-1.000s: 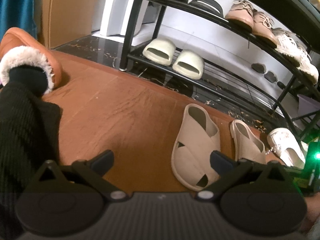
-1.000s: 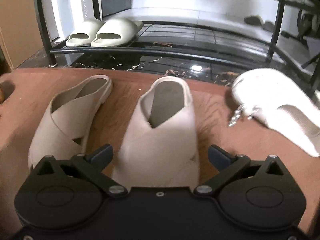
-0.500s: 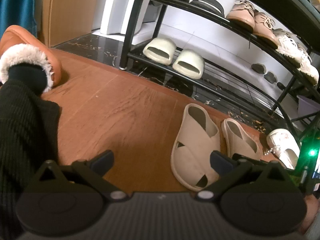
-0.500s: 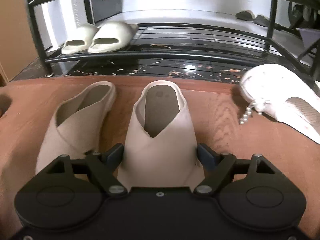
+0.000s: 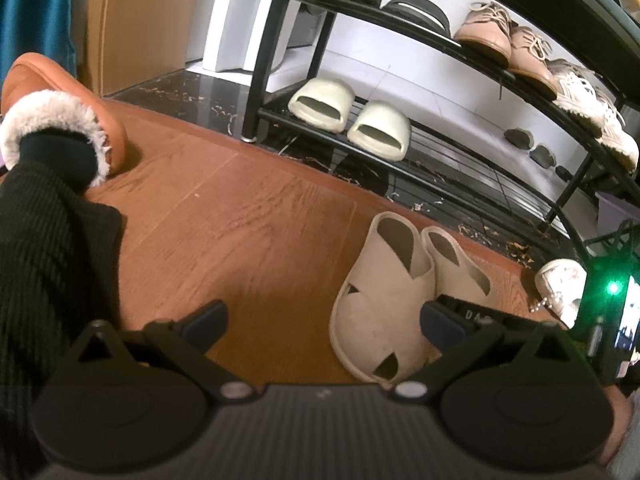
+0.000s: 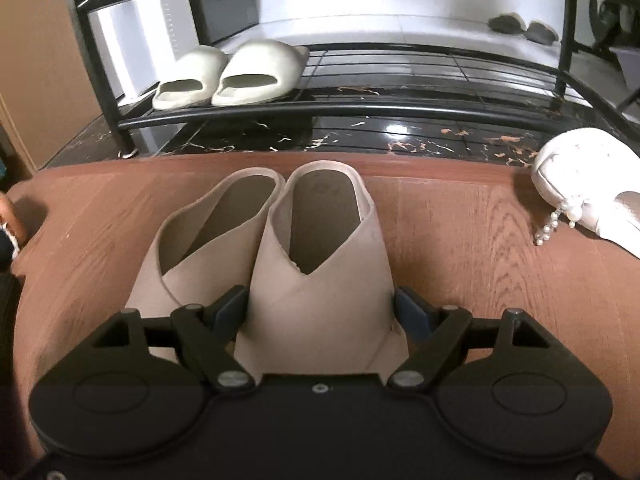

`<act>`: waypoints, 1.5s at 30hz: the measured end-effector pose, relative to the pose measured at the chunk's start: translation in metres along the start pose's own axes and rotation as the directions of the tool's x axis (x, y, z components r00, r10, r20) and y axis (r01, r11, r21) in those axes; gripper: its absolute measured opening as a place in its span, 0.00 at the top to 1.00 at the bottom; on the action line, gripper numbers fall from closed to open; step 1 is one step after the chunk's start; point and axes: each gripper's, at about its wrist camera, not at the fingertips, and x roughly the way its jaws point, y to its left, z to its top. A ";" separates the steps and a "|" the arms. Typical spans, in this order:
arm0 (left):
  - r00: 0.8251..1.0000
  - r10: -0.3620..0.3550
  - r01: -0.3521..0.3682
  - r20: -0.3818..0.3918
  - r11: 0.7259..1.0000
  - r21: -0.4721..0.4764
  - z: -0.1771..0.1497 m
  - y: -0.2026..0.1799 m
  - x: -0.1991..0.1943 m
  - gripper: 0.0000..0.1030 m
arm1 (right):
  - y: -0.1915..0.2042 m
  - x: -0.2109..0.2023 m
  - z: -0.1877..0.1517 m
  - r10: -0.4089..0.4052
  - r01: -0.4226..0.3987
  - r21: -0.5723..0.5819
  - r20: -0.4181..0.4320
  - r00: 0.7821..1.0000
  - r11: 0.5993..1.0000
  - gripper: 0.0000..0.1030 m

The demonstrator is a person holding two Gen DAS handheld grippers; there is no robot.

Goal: Organize scattered shoes
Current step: 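Open the right gripper and withdraw it from the slipper pair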

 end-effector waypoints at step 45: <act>0.973 0.219 -0.211 -0.074 0.972 0.104 -0.005 -0.008 0.019 0.01 | 0.035 -0.083 -0.063 0.035 -0.022 -0.121 0.106 0.994 0.992 0.00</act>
